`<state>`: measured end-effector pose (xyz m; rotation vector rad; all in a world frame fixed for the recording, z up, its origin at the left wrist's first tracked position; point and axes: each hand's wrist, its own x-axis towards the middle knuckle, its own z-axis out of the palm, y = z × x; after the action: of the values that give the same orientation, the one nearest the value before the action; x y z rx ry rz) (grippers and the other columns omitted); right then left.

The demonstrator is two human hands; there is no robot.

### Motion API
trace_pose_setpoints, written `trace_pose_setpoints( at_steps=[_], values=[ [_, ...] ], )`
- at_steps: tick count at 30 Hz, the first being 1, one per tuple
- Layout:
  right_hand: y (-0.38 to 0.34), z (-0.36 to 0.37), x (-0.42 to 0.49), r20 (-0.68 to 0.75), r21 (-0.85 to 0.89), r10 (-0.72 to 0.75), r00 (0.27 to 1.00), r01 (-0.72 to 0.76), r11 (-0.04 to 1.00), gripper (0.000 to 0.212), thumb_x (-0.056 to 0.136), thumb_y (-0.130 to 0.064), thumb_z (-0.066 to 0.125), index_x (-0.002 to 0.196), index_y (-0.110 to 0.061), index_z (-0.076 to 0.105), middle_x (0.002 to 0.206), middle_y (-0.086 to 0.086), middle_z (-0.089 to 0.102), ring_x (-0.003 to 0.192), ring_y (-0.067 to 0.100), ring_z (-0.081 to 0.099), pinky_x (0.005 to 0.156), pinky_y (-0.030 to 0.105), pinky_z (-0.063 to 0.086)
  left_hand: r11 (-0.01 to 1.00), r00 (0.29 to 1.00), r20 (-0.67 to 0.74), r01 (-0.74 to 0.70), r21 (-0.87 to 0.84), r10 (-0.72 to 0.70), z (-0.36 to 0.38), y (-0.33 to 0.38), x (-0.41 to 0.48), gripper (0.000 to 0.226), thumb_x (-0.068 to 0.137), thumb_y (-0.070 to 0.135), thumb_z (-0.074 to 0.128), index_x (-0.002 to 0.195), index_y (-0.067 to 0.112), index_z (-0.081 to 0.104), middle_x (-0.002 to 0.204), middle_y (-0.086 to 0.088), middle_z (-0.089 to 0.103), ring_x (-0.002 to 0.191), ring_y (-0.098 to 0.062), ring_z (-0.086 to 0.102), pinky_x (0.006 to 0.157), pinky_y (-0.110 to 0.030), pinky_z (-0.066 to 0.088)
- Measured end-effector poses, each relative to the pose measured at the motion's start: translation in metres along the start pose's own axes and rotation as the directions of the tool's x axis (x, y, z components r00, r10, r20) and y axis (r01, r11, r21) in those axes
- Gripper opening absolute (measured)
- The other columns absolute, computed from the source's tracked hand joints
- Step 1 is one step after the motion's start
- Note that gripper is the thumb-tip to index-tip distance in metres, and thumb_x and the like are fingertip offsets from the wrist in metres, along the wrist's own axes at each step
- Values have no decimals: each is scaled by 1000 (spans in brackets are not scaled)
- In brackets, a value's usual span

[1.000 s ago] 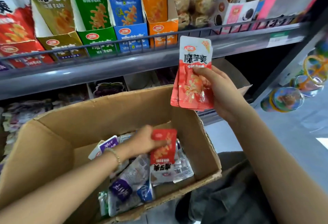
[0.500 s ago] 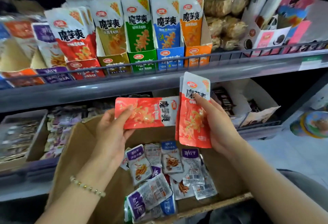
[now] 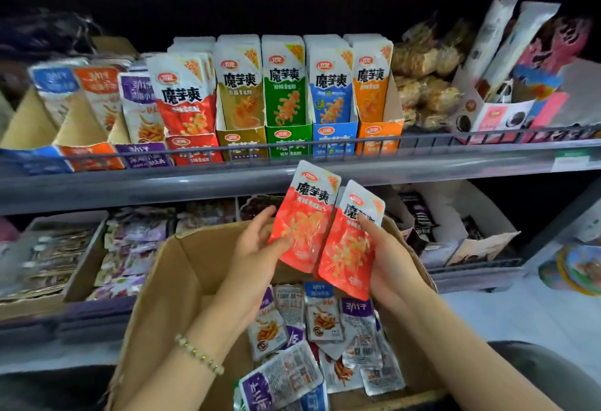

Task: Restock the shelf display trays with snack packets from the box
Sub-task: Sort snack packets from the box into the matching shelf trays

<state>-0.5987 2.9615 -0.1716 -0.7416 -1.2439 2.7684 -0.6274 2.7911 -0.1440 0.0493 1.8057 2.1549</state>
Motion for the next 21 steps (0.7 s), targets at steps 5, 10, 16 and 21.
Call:
trace_pose_setpoints(
  at_steps=[5, 10, 16, 21],
  values=[
    [3, 4, -4, 35, -2, -50, 998, 50, 999, 27, 99, -23, 47, 121, -14, 60, 109, 11, 72, 98, 27, 69, 86, 45, 52, 979, 997, 77, -2, 203, -14, 1, -2, -6, 35, 95, 5, 51, 117, 31, 56, 115, 4, 67, 106, -14, 64, 93, -35, 50],
    [15, 13, -7, 54, -112, -115, 992, 121, 986, 30, 98, -20, 50, 127, -15, 55, 103, 10, 73, 89, 23, 71, 75, 37, 56, 975, 971, 207, 75, 209, -119, 12, -16, -9, 24, 95, 34, 49, 117, 25, 52, 113, -4, 68, 99, -15, 68, 89, -33, 53],
    [24, 19, -13, 9, -367, -350, 937, 329, 870, 36, 99, -27, 48, 135, -30, 43, 106, -2, 71, 84, 8, 71, 67, 22, 54, 935, 934, 340, -16, 353, -113, 24, -17, -10, 42, 98, 32, 44, 133, 40, 23, 123, 7, 57, 82, -9, 70, 57, -21, 56],
    [24, 24, -15, 54, -395, -458, 887, 440, 806, 31, 99, -20, 47, 129, -21, 37, 106, 0, 65, 79, -1, 68, 64, 15, 52, 912, 943, 325, -75, 404, -66, 20, -18, -13, 42, 94, 31, 52, 129, 28, 30, 110, -1, 63, 55, -6, 66, 38, -19, 46]
  ],
)
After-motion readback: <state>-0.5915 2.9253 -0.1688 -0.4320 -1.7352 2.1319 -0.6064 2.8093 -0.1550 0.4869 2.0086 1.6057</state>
